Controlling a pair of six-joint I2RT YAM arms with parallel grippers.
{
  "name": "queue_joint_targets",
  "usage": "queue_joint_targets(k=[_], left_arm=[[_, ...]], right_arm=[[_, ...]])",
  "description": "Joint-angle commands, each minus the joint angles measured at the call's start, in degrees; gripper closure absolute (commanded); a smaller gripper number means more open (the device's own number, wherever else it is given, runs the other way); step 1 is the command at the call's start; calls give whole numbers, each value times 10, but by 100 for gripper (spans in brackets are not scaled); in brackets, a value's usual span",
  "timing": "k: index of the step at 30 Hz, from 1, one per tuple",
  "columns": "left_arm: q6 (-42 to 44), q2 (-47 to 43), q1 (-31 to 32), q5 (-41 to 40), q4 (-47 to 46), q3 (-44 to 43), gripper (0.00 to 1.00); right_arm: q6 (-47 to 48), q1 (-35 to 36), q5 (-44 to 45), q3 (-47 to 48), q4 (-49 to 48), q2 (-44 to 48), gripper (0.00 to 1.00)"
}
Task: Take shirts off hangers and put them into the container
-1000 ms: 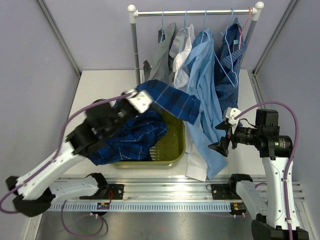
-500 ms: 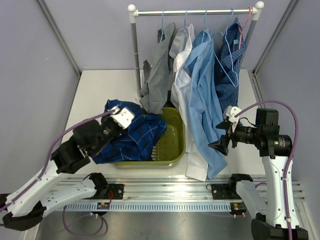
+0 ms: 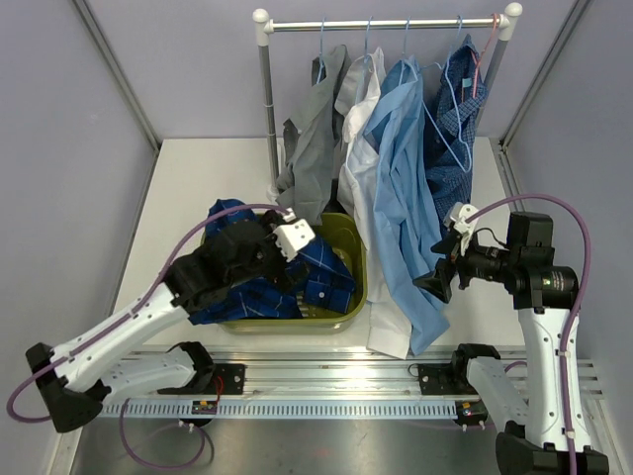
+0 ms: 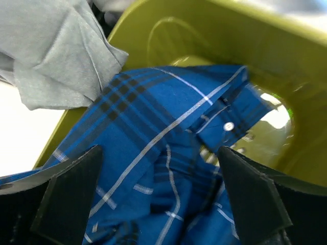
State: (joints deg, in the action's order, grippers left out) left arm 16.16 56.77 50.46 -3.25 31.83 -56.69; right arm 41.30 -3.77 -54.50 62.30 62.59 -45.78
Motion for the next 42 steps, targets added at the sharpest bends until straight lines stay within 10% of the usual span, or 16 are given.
queue_joint_targets(k=[1,9,22,28,36,42], left_arm=[[-65,-95,-26,96,-41,-3,1],[-147,-210,-39,21,-83,52,1],[-215,-255,-40,-8,-133,121,1],[-221,-273,-39,-12,-134,134,1],[-225,-294,-39,-18,-123,148,1],[-221,-302,-40,-20,-128,159,1]], right_arm=[[-82,-3,16,26,-39,-14,2],[-248,14,11,230,-55,-153,12],[-432,255,521,495,-230,-359,5],[-463,332,777,492,-318,-411,1],[-481,343,909,500,-345,-471,2],[-483,343,898,480,-350,-478,27]])
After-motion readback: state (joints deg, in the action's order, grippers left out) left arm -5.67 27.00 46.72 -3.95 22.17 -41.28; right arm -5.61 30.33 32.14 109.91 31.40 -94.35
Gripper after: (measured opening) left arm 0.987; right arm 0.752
